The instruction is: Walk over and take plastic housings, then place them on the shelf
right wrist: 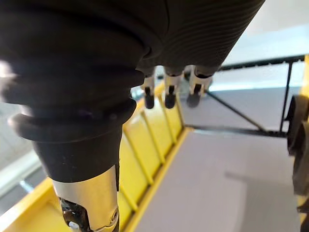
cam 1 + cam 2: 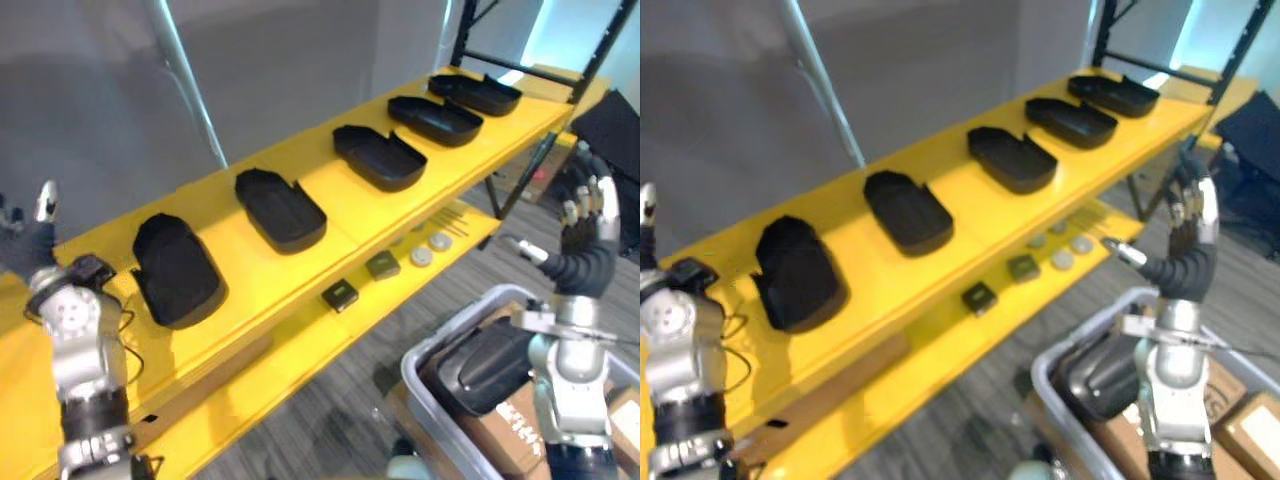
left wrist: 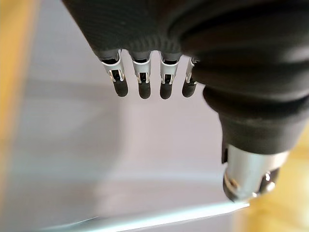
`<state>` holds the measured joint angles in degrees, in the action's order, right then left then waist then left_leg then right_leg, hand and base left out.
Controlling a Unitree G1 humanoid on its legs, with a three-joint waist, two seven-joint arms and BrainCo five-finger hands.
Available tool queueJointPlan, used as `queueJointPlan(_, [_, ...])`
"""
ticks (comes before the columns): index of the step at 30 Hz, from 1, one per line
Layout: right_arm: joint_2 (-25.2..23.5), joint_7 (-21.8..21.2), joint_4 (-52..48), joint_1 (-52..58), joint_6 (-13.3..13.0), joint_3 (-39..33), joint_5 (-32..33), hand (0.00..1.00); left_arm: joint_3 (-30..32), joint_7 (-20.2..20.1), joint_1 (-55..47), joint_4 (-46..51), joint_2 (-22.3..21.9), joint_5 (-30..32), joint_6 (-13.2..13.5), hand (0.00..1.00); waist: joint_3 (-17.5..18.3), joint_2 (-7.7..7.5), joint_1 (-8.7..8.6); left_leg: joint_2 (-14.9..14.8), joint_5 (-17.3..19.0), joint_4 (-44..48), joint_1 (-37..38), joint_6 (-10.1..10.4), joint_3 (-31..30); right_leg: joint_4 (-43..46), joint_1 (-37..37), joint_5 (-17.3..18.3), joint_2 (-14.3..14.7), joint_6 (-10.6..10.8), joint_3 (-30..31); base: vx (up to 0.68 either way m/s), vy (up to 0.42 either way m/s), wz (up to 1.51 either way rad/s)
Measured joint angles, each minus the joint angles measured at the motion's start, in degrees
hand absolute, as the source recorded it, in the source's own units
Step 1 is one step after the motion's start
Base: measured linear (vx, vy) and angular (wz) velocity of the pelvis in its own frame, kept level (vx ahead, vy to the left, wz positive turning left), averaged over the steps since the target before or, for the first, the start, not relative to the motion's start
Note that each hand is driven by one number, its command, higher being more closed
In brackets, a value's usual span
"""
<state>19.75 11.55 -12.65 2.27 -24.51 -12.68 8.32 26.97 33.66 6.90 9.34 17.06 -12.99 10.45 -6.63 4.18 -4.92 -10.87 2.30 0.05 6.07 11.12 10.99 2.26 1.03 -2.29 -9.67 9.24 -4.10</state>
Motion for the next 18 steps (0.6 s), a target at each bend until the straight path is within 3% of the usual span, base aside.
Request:
queueJointPlan(3, [-1.56, 0.69, -0.53, 0.51, -0.03, -0.87, -0.53, 0.0, -0.04, 1.19, -5.65, 6.89, -4.7, 4.6, 3.94, 0.0, 0.56, 0.2, 1.0, -0.14, -0.06, -0.4, -0.06, -0.12, -1.12, -0.34, 1.06, 0.25, -0.11, 0.05, -1.7, -0.04, -0.016, 0.26])
queueJointPlan(4, [-1.72, 0.85, -0.64, 0.51, -0.04, -0.87, -0.73, 0.0, -0.02, 1.28, -6.47, 8.28, -5.11, 4.61, 4.52, 0.0, 0.66, 0.14, 1.11, -0.18, -0.22, -0.62, -0.11, -0.27, -1.12, -0.42, 1.11, 0.27, -0.13, 0.05, -2.0, -0.03, -0.014, 0.17])
queueJointPlan(8, [-3.05, 1.1, -3.25, 1.03, 0.02, -0.85, -2.43, 0.0, 1.66, 2.05, -10.23, 14.81, -6.55, 7.45, 11.0, 0.0, 0.76, -0.04, 2.6, -0.32, -1.28, -1.76, -0.32, -0.11, -1.23, -0.86, 1.35, 0.32, -0.25, 0.12, -3.29, -0.01, -0.008, 0.12])
queueJointPlan(9, [-5.67, 3.55, -4.04, 1.63, 0.07, -0.79, -3.48, 0.0, 1.62, 5.49, -14.42, 23.25, -8.9, 15.82, 17.46, 0.0, 1.08, -4.07, 4.05, -0.28, -2.29, -2.57, -0.96, 0.1, -3.95, -1.45, 2.85, 0.57, -0.33, 0.2, -6.3, 0.0, -0.003, 0.04])
queueJointPlan(15, [-6.12, 3.3, -4.1, 2.93, 0.07, -1.93, -3.0, 0.0, 0.99, 5.4, -14.54, 23.37, -9.17, 15.79, 17.41, 0.0, -0.87, -4.15, 3.97, -0.27, -2.26, -2.0, -1.1, 0.06, -4.12, -1.18, 2.84, 0.59, -0.34, 0.18, -6.24, 0.0, 0.0, 0.0])
queueJointPlan(18, [-8.61, 2.09, -4.77, 5.94, 0.07, -4.43, 0.53, 0.0, -1.79, 3.34, -16.23, 24.93, -9.74, 15.69, 16.93, 0.0, -2.77, -4.5, 3.96, -0.22, -2.09, -0.85, -2.56, -0.17, -4.24, -0.67, 1.65, 0.61, -0.46, 0.14, -6.03, 0.0, 0.0, 0.0])
